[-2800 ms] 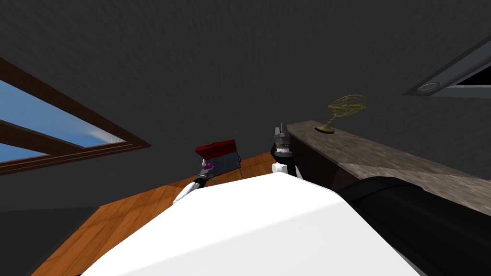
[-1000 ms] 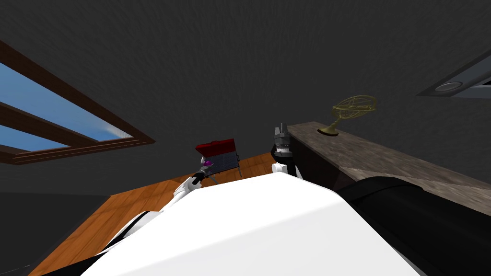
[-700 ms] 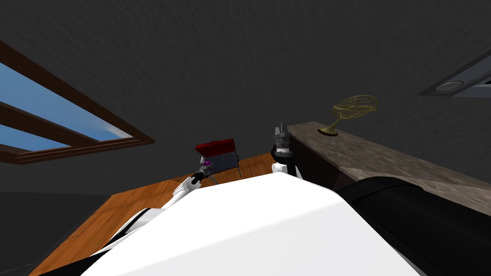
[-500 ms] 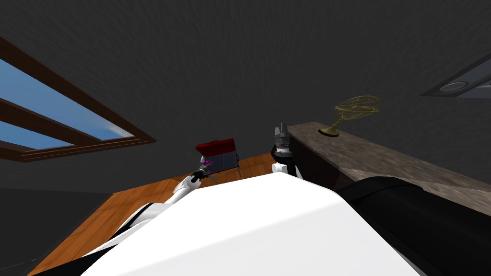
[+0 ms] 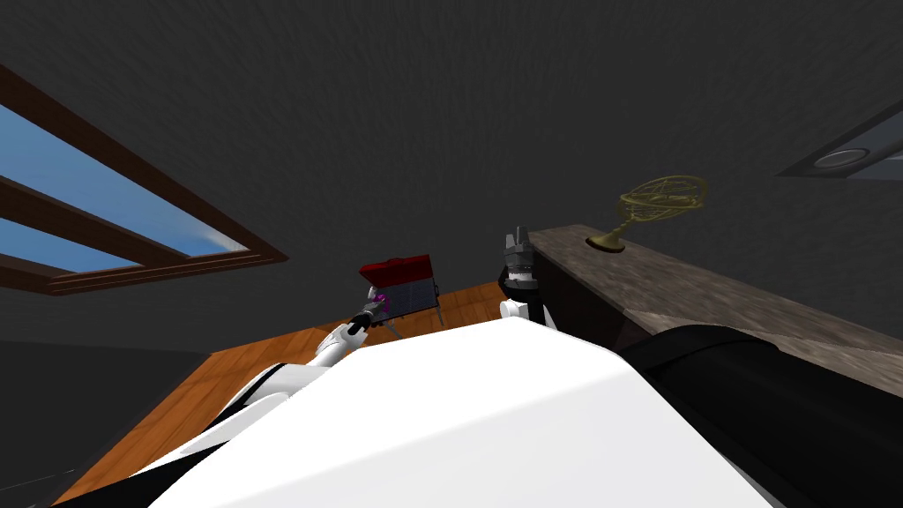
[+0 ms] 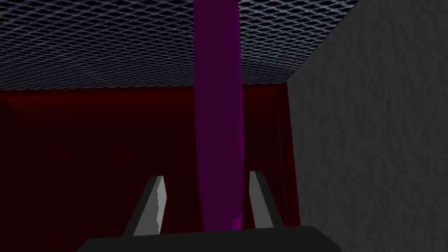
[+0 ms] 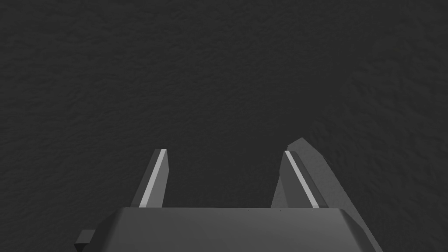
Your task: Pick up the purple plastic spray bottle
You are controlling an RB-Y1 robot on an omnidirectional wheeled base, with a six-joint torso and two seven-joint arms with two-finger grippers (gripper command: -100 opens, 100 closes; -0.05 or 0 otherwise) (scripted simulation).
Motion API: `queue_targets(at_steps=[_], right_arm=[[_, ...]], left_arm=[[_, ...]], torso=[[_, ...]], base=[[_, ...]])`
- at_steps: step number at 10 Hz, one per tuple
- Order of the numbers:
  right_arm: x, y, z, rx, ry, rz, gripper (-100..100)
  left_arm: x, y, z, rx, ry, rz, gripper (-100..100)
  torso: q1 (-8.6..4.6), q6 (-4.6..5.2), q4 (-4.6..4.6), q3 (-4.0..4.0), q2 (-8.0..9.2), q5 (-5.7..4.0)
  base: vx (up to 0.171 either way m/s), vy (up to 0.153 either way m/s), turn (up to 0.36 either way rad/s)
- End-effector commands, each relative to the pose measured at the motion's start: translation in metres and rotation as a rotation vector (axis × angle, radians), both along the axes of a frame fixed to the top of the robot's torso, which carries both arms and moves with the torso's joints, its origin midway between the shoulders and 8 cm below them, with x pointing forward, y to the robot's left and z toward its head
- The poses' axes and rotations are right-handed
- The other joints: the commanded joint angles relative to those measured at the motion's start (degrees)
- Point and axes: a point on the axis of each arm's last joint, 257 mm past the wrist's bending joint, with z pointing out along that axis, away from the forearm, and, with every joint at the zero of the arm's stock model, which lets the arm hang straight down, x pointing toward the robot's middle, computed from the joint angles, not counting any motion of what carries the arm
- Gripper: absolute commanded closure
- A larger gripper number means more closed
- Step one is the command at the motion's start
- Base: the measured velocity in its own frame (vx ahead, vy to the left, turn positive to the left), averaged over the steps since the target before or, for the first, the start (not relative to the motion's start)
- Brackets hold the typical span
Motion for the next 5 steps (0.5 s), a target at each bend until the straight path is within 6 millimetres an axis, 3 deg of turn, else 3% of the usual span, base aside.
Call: queue_targets(at_steps=[1,4,5], right_arm=[[0.0,0.0,0.0,0.0,0.0,0.0,0],[0.0,0.0,0.0,0.0,0.0,0.0,0],[0.0,0.0,0.0,0.0,0.0,0.0,0]], left_arm=[[0.0,0.0,0.0,0.0,0.0,0.0,100],[-0.0001,0.0003,0.0,0.0,0.0,0.001,100],[-0.0001,0.0002,-0.0001,0.0,0.0,0.0,0]], torso=[[0.0,0.0,0.0,0.0,0.0,0.0],[0.02,0.02,-0.01,-0.01,-0.02,0.01],[0.01,0.01,0.0,-0.01,-0.02,0.01]], base=[[0.0,0.0,0.0],[0.0,0.0,0.0],[0.0,0.0,0.0]])
